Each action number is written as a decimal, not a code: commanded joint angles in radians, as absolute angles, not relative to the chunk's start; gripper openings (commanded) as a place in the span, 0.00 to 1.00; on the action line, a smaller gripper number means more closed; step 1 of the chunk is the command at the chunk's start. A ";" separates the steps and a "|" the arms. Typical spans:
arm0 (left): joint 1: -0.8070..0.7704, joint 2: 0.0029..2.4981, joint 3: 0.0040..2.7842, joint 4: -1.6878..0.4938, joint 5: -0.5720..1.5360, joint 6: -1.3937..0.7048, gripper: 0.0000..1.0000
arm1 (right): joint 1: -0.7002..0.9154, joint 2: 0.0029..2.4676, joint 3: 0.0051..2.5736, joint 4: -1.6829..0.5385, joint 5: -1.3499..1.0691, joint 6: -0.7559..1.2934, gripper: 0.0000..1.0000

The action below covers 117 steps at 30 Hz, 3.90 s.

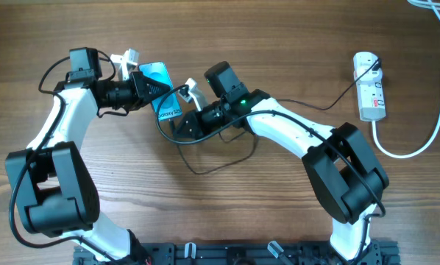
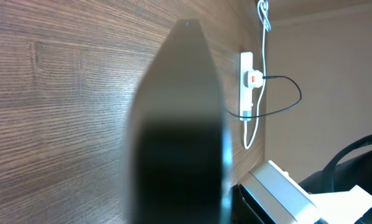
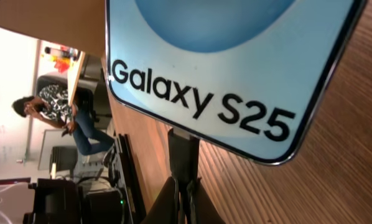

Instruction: Plug charger to phone and switch on socket

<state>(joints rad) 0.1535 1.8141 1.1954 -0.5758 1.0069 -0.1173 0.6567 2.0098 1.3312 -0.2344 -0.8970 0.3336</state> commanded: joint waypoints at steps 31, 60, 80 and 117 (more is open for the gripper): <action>0.148 1.799 1.189 -0.618 1.032 -0.192 0.04 | 0.576 1.990 1.350 0.072 -0.878 0.458 0.04; 0.081 1.800 1.189 -0.434 0.923 -0.278 0.04 | 0.564 1.809 1.343 -0.430 -0.766 0.313 0.73; 0.004 1.800 1.189 -0.468 0.940 -0.278 0.04 | 0.704 1.813 1.254 -0.435 -0.471 0.449 0.52; 0.004 1.800 1.189 -0.437 1.100 -0.277 0.04 | 0.703 1.831 1.254 -0.449 -0.626 0.471 0.04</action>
